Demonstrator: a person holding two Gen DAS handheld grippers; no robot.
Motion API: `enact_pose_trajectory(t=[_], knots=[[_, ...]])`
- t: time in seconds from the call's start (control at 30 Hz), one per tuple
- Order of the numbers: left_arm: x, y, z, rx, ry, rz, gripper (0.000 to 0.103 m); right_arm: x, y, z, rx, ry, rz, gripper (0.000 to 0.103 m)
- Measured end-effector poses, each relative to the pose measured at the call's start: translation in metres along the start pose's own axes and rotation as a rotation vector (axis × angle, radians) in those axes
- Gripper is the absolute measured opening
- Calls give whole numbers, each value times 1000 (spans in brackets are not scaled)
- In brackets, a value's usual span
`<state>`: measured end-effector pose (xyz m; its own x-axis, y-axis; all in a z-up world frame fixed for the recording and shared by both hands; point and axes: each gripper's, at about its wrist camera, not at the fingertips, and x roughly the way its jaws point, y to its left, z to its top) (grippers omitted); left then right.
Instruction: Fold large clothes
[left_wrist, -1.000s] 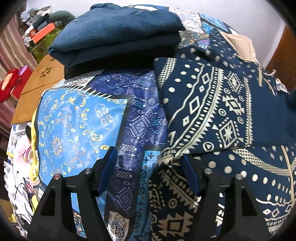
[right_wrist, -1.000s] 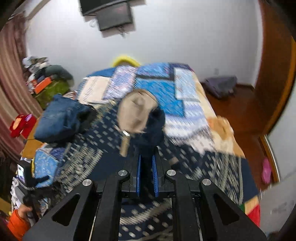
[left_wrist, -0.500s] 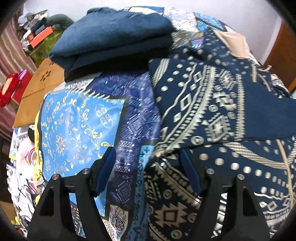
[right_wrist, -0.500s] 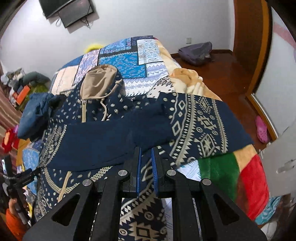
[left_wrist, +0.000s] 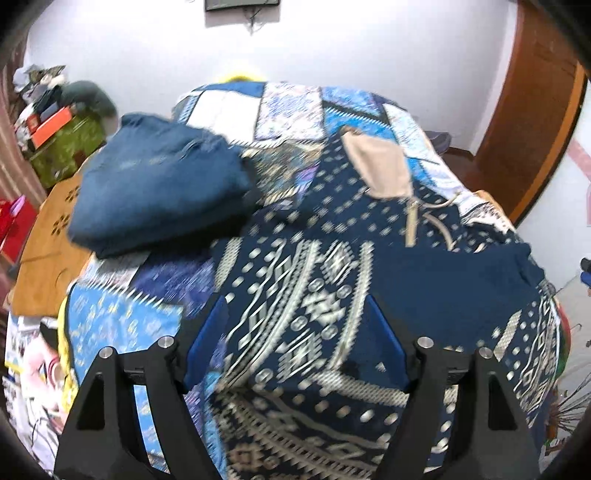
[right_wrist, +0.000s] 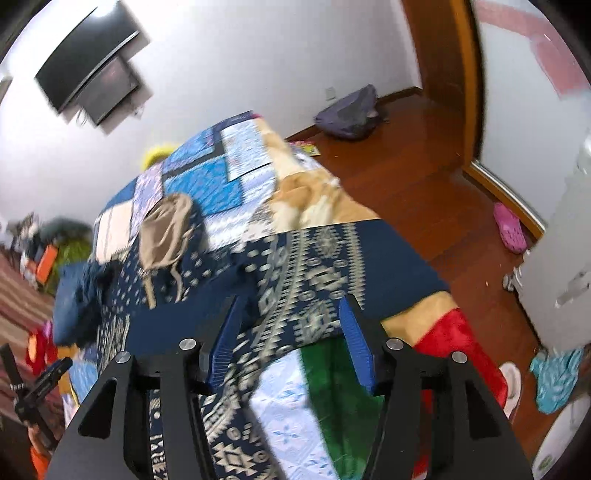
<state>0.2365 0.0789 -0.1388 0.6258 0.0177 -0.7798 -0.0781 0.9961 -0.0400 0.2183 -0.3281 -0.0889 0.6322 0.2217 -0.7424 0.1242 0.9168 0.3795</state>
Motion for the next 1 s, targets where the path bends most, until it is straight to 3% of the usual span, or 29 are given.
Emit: enact_pose_trajectory(t=[0.2, 0.43, 0.63, 0.8, 0.87, 1.0], knots=[[26, -31, 8, 25, 33, -49, 77, 28, -50, 2, 149, 71, -10, 52], [62, -49, -4, 48, 111, -63, 77, 76, -92, -5, 296, 160, 7, 52], [76, -46, -10, 26, 148, -64, 77, 97, -111, 1, 383, 125, 46, 52], [76, -42, -13, 18, 145, -56, 77, 108, -111, 12, 398, 94, -38, 31], [75, -41, -14, 23, 139, -52, 77, 110, -109, 17, 377, 104, -60, 13], [66, -39, -17, 41, 119, -36, 77, 96, -97, 27, 323, 83, -55, 7]])
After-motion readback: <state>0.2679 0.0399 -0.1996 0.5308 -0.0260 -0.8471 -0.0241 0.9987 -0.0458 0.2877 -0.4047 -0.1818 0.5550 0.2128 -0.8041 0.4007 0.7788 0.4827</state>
